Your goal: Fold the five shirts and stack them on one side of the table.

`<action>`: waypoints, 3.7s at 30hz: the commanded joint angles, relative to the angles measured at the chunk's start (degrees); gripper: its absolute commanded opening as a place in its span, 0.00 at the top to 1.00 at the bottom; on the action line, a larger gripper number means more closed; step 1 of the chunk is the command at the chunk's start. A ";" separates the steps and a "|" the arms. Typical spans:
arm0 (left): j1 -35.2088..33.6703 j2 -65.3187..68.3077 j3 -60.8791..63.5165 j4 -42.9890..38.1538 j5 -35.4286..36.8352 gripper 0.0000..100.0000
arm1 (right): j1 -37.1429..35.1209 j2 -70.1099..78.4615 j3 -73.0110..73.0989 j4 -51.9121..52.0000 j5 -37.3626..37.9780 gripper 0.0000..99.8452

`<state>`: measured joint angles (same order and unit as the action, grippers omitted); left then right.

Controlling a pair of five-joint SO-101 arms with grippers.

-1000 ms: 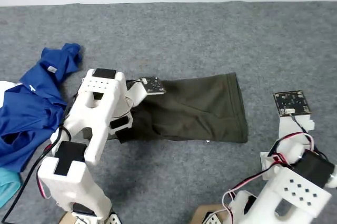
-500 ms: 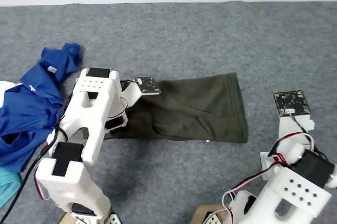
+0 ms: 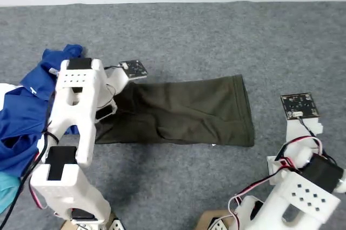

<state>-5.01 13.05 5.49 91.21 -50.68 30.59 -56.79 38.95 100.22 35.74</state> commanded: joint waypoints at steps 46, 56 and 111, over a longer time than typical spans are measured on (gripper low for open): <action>-5.45 5.19 -27.65 6.68 20.57 1.00 | -11.91 6.73 -0.88 -14.11 -4.57 0.99; -2.64 5.01 -19.03 4.22 34.02 1.00 | -25.63 33.80 -18.55 -19.56 -15.82 0.99; -0.18 13.45 -0.66 -13.19 34.37 1.00 | -25.63 107.65 -83.25 -30.11 -18.20 0.99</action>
<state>-5.36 26.07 6.64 79.08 -16.31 3.52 52.48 -41.49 70.33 16.92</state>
